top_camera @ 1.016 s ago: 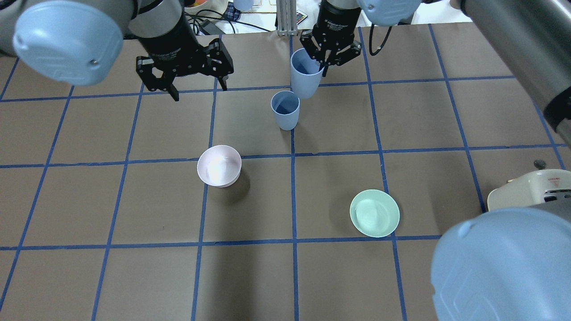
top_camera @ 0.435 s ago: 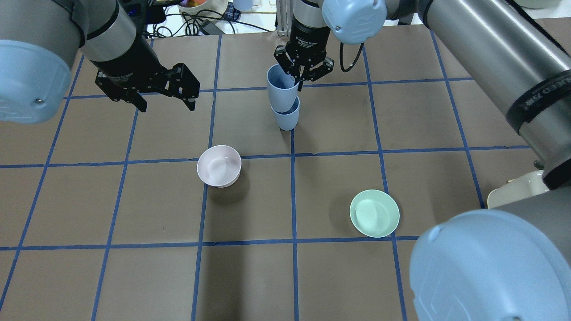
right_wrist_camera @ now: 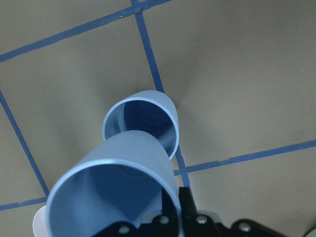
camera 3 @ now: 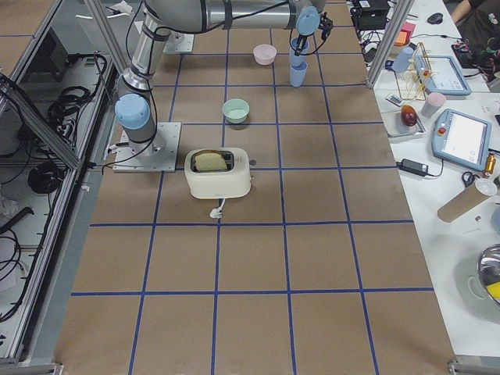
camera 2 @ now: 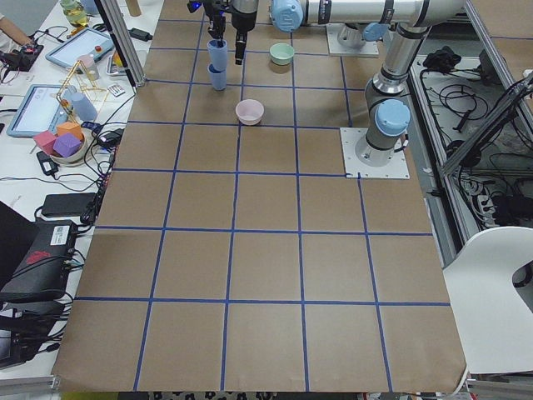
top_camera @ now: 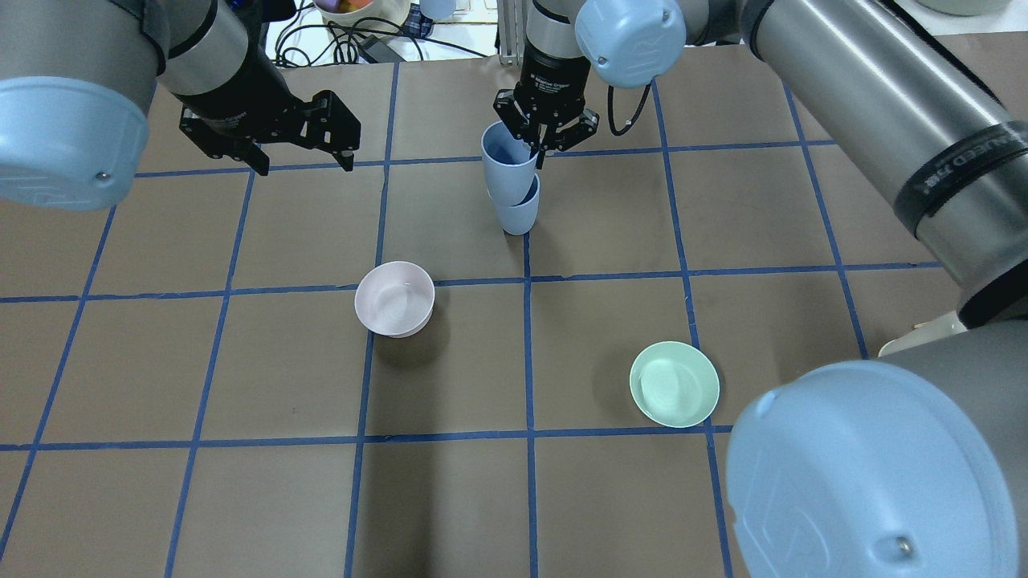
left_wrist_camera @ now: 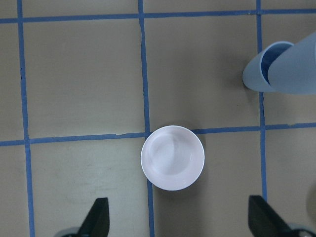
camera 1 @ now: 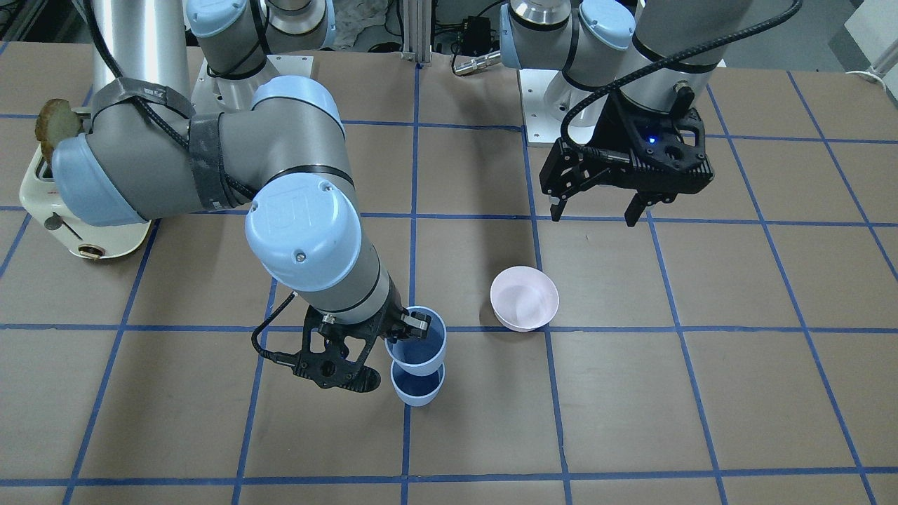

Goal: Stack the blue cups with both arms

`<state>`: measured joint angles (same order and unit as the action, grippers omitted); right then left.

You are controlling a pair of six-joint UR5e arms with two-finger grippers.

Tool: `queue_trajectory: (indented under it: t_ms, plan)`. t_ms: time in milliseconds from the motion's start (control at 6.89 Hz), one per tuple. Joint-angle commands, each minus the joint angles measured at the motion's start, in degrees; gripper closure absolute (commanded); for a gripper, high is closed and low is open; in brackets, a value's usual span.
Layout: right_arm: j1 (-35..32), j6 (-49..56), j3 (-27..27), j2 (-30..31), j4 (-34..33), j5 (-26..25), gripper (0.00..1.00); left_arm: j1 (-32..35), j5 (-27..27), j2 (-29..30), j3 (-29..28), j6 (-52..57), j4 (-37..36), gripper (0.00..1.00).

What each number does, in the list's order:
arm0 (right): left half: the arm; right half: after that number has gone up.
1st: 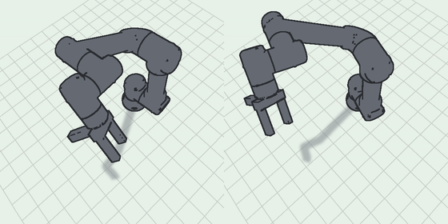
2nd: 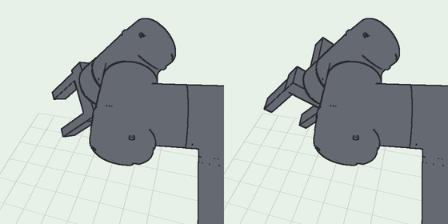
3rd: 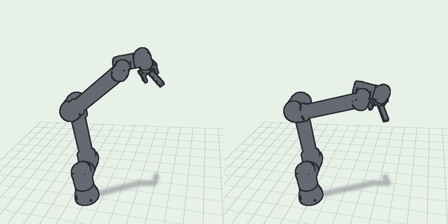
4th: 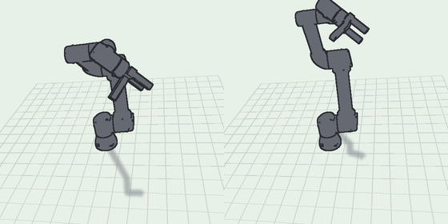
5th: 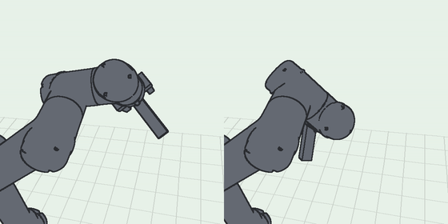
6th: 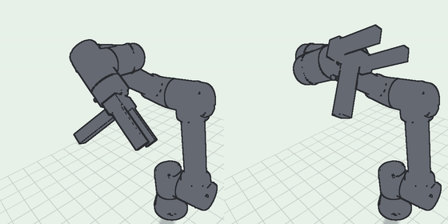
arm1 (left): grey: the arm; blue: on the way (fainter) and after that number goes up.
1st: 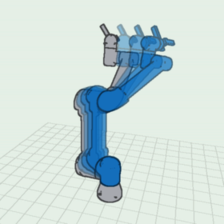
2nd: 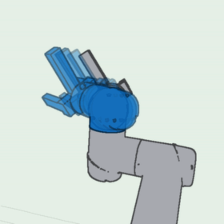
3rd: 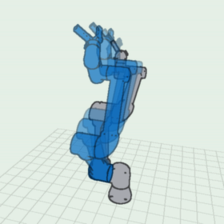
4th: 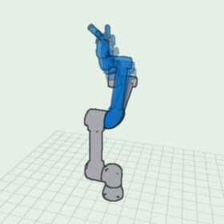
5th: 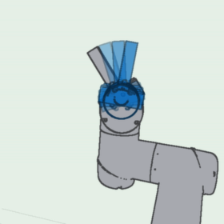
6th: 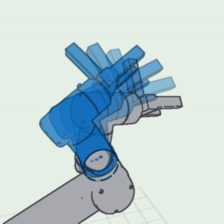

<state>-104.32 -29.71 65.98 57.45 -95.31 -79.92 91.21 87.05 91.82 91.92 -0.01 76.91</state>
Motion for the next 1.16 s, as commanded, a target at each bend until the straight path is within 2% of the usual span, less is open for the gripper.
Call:
queue_trajectory:
  t_ms: [0,145,290,435,581,726,871,1016]
  plan:
    - [0.0,0.0,0.03,-0.76,-0.4,-0.32,1.0,-0.06,0.22,0.2,0.28,0.18,-0.8,0.0]
    - [0.0,0.0,0.11,-0.76,-0.4,-0.24,1.0,0.02,0.49,0.46,0.46,0.19,-0.8,0.0]
    - [0.0,0.26,0.11,-0.76,-0.49,-0.32,0.68,0.02,0.58,-0.06,0.89,0.1,-0.8,0.0]
    - [0.08,0.35,0.11,-0.85,-1.71,-0.41,0.27,0.02,0.49,0.37,0.9,-0.08,-0.89,0.0]
    - [0.08,0.18,0.29,-0.85,-2.85,-0.41,0.11,0.02,0.66,-0.06,0.98,0.1,-0.8,0.0]
    - [0.17,0.18,-0.06,-0.59,-2.86,-0.58,0.01,0.02,0.66,0.11,0.98,0.1,-0.8,0.0]
    - [0.69,0.52,-0.24,0.54,-2.17,-2.76,0.0,0.02,0.66,-0.06,0.98,0.1,-0.8,0.0]
    - [1.22,1.4,0.46,2.47,-1.64,-8.0,0.0,0.02,0.75,-0.06,0.98,0.1,-0.8,0.0]
